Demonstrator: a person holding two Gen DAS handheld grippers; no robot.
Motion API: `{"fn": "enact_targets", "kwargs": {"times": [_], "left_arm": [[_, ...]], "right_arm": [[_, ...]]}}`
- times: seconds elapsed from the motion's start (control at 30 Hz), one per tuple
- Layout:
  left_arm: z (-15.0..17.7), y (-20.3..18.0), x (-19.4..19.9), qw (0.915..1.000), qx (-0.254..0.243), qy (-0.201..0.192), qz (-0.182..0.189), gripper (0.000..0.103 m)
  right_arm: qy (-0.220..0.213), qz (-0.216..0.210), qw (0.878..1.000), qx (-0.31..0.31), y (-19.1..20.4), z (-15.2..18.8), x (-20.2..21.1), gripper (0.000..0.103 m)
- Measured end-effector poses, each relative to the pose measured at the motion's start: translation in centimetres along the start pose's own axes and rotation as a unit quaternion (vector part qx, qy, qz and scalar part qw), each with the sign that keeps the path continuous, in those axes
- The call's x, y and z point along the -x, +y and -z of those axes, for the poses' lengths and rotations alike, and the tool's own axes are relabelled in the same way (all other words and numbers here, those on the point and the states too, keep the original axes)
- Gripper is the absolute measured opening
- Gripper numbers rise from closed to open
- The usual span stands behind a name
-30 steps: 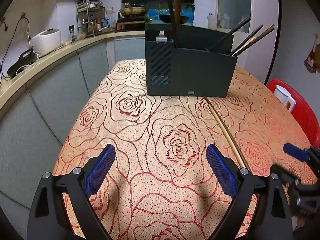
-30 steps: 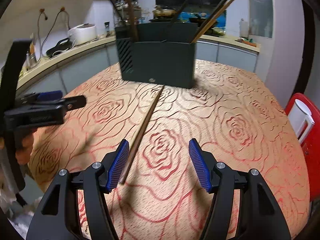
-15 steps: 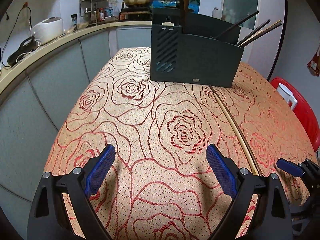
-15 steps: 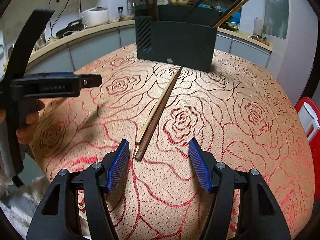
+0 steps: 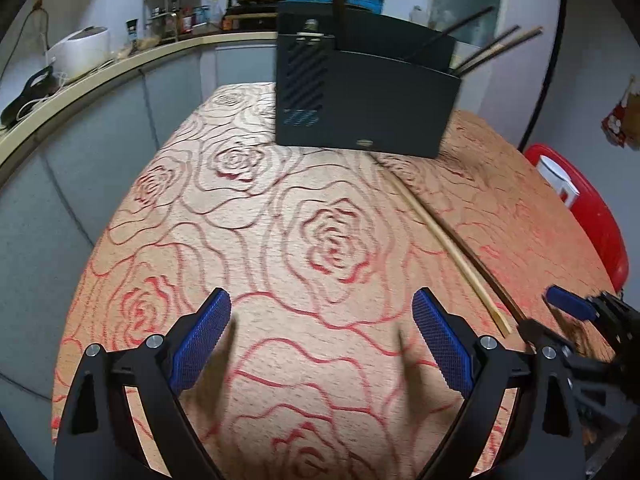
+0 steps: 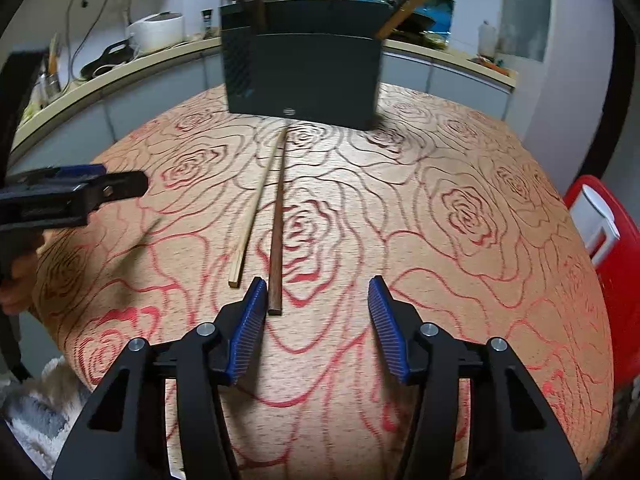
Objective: Organize utensils
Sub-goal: 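Grasp the light chopstick with the left tool while the right tool grasps the dark chopstick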
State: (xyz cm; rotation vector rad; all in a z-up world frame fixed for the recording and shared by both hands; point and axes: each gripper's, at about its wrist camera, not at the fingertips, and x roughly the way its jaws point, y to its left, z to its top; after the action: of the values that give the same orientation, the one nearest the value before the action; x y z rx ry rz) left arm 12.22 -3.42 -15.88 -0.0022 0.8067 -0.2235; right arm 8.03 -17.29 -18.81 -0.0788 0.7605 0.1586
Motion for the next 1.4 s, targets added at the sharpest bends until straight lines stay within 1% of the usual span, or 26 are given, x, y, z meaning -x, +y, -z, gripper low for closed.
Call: {"fn": "enact_targets", "kwargs": {"times": [0.1, 0.2, 0.3, 0.43, 0.5, 0.57, 0.7, 0.73, 0.8, 0.83, 0.9, 1.07, 1.13, 1.23, 1.37, 1.4], "left_arm": [[0.2, -1.7, 0.1, 0.9997, -0.019, -0.002, 0.015, 0.089], [0.3, -3.7, 0.0, 0.9984, -0.048, -0.004, 0.03, 0.089], [-0.1, -5.6, -0.5, 0.9963, -0.072, 0.002, 0.046, 0.089], [-1.0, -7.2, -1.5, 0.9942, -0.09, 0.006, 0.058, 0.089], [-1.3, -7.6, -2.1, 0.9932, -0.093, 0.016, 0.068, 0.089], [-1.6, -8.0, -3.1, 0.9913, -0.093, 0.037, 0.086, 0.089], [-1.9, -8.2, -4.4, 0.9899, -0.089, 0.058, 0.093, 0.088], [-1.8, -8.1, -4.6, 0.9898, -0.087, 0.062, 0.094, 0.087], [-1.5, -7.9, -4.5, 0.9898, -0.096, 0.063, 0.084, 0.077], [-1.3, -8.0, -4.5, 0.9895, -0.106, 0.061, 0.077, 0.075], [-0.8, -7.9, -4.0, 0.9885, -0.122, 0.058, 0.068, 0.068], [0.0, -6.5, -2.9, 0.9891, -0.121, 0.054, 0.063, 0.063], [0.4, -6.0, -2.5, 0.9901, -0.12, 0.049, 0.053, 0.062], [1.0, -5.4, -1.9, 0.9909, -0.121, 0.037, 0.047, 0.057], [1.9, -5.1, -1.1, 0.9917, -0.116, 0.025, 0.05, 0.052], [2.1, -4.9, -0.9, 0.9924, -0.111, 0.022, 0.048, 0.05]], "right_arm": [[0.004, -0.014, 1.0, -0.016, -0.6, 0.0, -0.1, 0.047], [0.004, -0.017, 1.0, -0.015, -0.8, 0.0, 0.0, 0.045], [0.005, -0.023, 1.0, -0.017, -1.1, 0.0, 0.1, 0.044], [0.007, -0.033, 0.999, -0.025, -1.4, 0.1, 0.0, 0.041], [0.009, -0.039, 0.999, -0.03, -1.6, 0.0, 0.0, 0.04], [0.009, -0.044, 0.998, -0.033, -1.7, 0.0, 0.0, 0.04], [0.01, -0.047, 0.998, -0.036, -1.8, 0.1, 0.1, 0.039], [0.011, -0.047, 0.998, -0.035, -1.8, 0.1, 0.1, 0.039], [0.01, -0.047, 0.998, -0.036, -1.8, 0.1, 0.1, 0.039], [0.011, -0.047, 0.998, -0.036, -1.8, 0.0, 0.1, 0.039], [0.01, -0.046, 0.998, -0.036, -1.7, 0.1, 0.1, 0.039], [0.007, -0.042, 0.999, -0.033, -1.5, 0.1, 0.1, 0.038], [0.005, -0.036, 0.999, -0.028, -1.2, 0.2, 0.1, 0.038], [0.0, -0.032, 0.999, -0.021, -0.7, 0.3, 0.1, 0.034], [-0.008, -0.019, 1.0, -0.005, 0.1, 0.5, 0.2, 0.032], [-0.009, -0.019, 1.0, -0.004, 0.2, 0.5, 0.2, 0.028]]}}
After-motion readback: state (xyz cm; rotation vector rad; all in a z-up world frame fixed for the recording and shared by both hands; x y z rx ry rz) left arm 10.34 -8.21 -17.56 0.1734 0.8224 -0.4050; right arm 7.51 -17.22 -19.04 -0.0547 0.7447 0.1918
